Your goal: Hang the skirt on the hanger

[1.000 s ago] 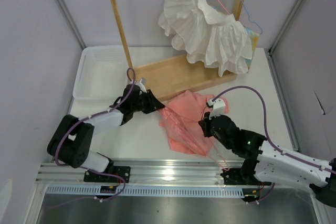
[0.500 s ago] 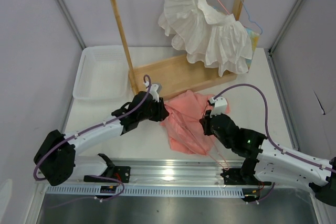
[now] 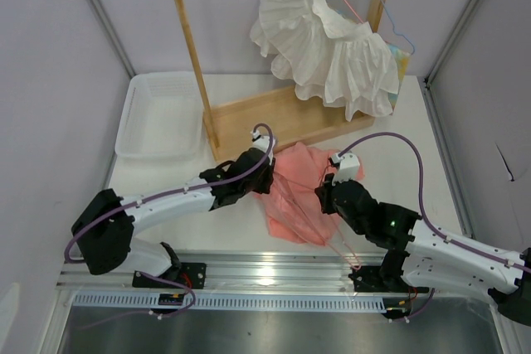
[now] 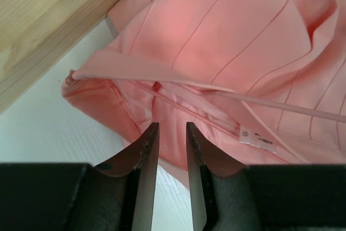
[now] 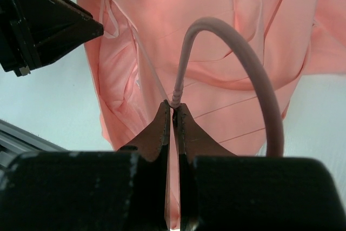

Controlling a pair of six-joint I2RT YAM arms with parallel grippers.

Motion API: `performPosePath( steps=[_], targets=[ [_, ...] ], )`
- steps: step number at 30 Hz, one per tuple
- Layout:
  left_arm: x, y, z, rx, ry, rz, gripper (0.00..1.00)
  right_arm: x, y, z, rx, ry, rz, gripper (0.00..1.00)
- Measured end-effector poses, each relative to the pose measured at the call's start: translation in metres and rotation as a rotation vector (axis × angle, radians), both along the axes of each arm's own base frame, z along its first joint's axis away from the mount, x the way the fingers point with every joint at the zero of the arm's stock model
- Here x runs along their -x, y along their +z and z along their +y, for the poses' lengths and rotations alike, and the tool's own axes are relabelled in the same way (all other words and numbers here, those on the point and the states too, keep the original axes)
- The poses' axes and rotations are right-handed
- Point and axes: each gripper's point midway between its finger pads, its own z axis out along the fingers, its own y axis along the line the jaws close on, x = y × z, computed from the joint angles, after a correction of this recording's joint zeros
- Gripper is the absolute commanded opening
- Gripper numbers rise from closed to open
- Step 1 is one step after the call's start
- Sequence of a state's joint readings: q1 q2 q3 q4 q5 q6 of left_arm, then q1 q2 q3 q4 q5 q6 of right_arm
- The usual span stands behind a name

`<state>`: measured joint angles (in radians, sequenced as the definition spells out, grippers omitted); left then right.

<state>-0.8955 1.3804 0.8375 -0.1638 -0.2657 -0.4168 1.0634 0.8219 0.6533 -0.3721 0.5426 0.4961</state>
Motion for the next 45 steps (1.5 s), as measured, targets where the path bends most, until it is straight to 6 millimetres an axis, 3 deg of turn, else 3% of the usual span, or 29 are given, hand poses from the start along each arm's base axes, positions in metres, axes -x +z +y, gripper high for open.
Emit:
performPosePath(
  steps=[7,18,30,39,45],
  targets=[
    [-0.021,0.023,-0.023,-0.023,-0.004,-0.043,0.27,-0.001,-0.001,0.001,-0.002,-0.007,0.004,0.00],
    [0.006,-0.038,0.018,-0.212,0.036,0.089,0.17,-0.003,-0.006,0.000,-0.014,-0.049,0.024,0.00],
    [0.015,-0.056,0.037,-0.251,0.080,0.072,0.29,-0.004,-0.008,0.003,-0.016,-0.056,0.033,0.00],
    [0.006,-0.037,0.016,-0.155,0.059,-0.034,0.34,-0.005,-0.008,0.003,-0.011,-0.060,0.034,0.00],
    [0.001,-0.037,0.014,-0.164,0.058,-0.051,0.36,-0.005,-0.008,0.003,-0.010,-0.062,0.033,0.00]
  ],
)
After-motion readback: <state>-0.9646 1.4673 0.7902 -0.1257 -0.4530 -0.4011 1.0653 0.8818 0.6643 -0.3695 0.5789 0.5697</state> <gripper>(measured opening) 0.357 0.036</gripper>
